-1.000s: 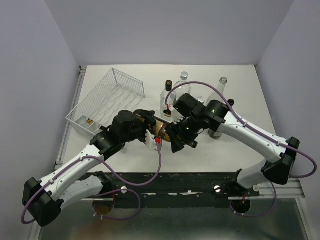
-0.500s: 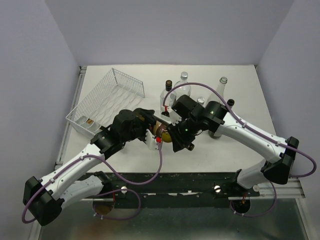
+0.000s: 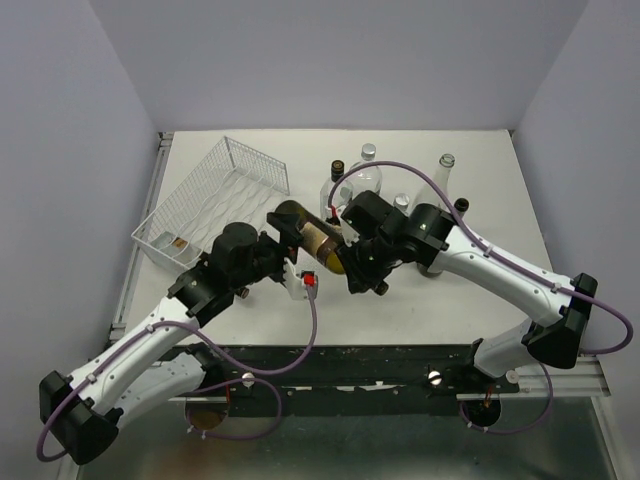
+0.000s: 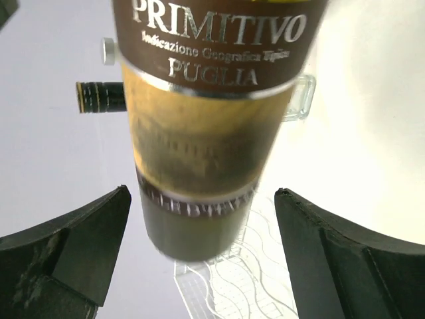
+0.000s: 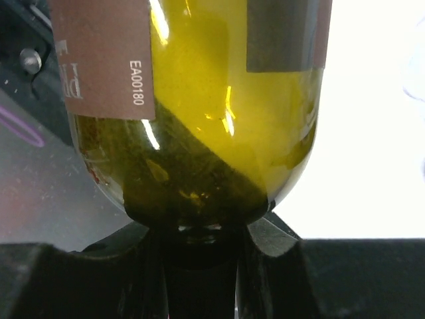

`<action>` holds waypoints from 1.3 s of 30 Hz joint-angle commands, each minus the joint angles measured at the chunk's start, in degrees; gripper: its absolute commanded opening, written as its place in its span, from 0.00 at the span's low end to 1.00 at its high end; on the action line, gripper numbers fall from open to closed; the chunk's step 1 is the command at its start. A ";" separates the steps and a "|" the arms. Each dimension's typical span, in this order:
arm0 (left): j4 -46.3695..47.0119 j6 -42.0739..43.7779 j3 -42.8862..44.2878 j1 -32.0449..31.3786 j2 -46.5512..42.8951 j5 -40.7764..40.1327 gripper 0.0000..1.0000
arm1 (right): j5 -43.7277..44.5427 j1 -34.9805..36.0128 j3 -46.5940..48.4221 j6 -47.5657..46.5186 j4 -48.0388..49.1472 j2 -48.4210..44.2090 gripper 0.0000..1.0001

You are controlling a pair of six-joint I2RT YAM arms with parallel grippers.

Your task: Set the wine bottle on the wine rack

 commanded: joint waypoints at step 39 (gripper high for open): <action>17.05 -35.54 10.89 0.30 -20.09 -9.30 0.99 | -1.56 6.20 9.94 -3.23 25.17 28.07 0.01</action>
